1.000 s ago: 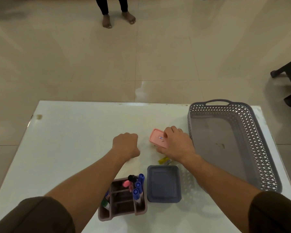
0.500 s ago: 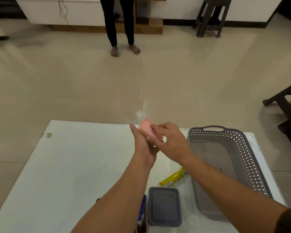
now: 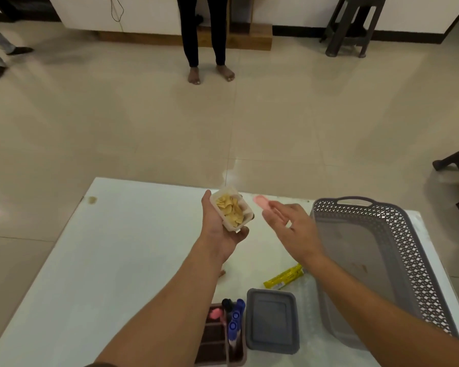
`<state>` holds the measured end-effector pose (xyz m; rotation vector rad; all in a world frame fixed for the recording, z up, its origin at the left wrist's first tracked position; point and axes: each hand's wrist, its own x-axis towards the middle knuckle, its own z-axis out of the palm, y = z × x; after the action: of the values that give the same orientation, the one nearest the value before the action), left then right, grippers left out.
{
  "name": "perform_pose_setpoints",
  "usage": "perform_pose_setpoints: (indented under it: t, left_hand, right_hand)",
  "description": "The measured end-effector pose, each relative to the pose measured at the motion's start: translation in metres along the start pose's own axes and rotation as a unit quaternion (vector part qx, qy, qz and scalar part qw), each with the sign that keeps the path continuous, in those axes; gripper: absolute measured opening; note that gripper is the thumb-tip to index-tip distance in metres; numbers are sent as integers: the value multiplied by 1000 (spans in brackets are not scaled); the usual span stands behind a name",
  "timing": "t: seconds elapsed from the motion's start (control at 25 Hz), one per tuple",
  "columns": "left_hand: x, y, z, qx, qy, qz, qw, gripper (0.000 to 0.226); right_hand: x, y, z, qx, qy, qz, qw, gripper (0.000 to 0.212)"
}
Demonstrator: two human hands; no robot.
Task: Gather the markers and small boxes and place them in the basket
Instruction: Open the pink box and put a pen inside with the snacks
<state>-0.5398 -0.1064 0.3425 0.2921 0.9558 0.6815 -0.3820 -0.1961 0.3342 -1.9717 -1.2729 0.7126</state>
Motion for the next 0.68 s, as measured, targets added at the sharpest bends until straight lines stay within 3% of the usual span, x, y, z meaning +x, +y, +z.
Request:
perform_pose_setpoints:
  t: [0.16,0.32,0.44,0.52,0.6,0.68]
  left_hand:
    - [13,8,-20,-12,-8,0,1000,61]
    - [20,15,-34,-9,-18,-6,1000,67]
    - [22,23,-41,-10,-21,-7,1000,71]
    - [24,29,-45,-10,-20,-4,1000,73]
    - [25,33,-48,-10,-23,-4,1000,72]
    - [26,35,-50,-7,-28,-5,1000,72]
  right_hand:
    - [-6,50,36,-286,-121,27,950,52]
    - [-20,63,52,-397,-183,22,899,48]
    - [-16,53,50,-407,-151,0,901,52]
    - [-10,35,57,-367,-131,-73,918,46]
    - [-5,13,75,-323,-195,-166,911,41]
    - [1,-4,102,-329,-299,-231,865,41]
